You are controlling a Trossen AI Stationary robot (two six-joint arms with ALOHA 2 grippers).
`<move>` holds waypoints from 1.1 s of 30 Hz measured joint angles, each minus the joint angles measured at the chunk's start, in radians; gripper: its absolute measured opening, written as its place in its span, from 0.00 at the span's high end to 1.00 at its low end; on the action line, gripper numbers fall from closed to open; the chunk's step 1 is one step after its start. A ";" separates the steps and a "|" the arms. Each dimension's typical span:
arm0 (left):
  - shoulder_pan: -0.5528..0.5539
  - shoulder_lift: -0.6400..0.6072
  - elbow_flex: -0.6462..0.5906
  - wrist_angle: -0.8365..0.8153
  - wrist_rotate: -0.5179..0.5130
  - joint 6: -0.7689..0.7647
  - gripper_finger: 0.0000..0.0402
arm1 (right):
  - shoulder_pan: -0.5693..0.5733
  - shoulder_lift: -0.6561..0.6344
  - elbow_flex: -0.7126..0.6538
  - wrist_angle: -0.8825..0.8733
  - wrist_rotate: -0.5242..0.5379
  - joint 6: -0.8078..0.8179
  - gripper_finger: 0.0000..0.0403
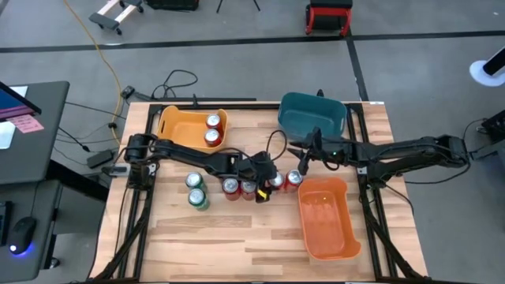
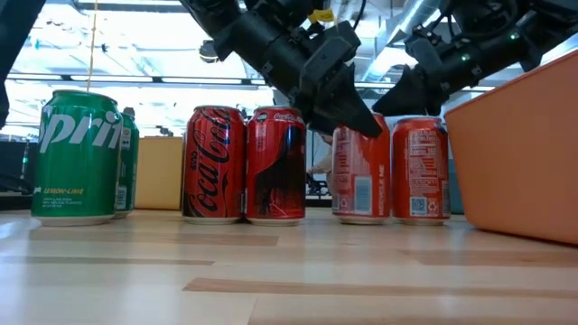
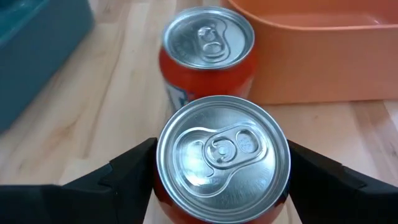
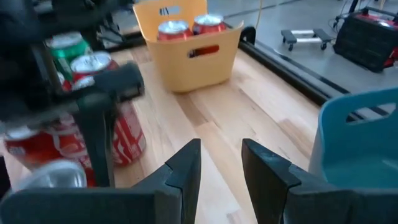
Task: Sort soda cans
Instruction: Put the left orange soda can into the yellow bin
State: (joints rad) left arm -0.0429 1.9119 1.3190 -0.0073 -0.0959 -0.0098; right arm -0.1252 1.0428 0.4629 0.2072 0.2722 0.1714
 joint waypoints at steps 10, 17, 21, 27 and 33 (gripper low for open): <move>0.007 -0.159 0.000 -0.143 -0.127 -0.002 0.27 | -0.002 0.000 0.000 -0.047 0.000 -0.004 0.66; 0.029 -0.295 0.000 -0.307 -0.242 -0.014 0.27 | -0.002 0.000 0.000 -0.057 0.000 -0.007 0.66; 0.048 -0.369 0.000 -0.311 -0.258 -0.054 0.27 | -0.002 0.000 0.000 -0.069 0.000 -0.007 0.66; 0.071 -0.462 -0.031 -0.327 -0.369 -0.050 0.27 | -0.002 0.000 0.000 -0.105 0.000 -0.006 0.66; 0.148 -0.581 -0.106 -0.372 -0.391 -0.080 0.27 | -0.002 0.000 0.000 -0.106 0.000 -0.006 0.66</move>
State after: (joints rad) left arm 0.1054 1.3307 1.2129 -0.3797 -0.4870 -0.0902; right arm -0.1268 1.0428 0.4633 0.1012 0.2718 0.1650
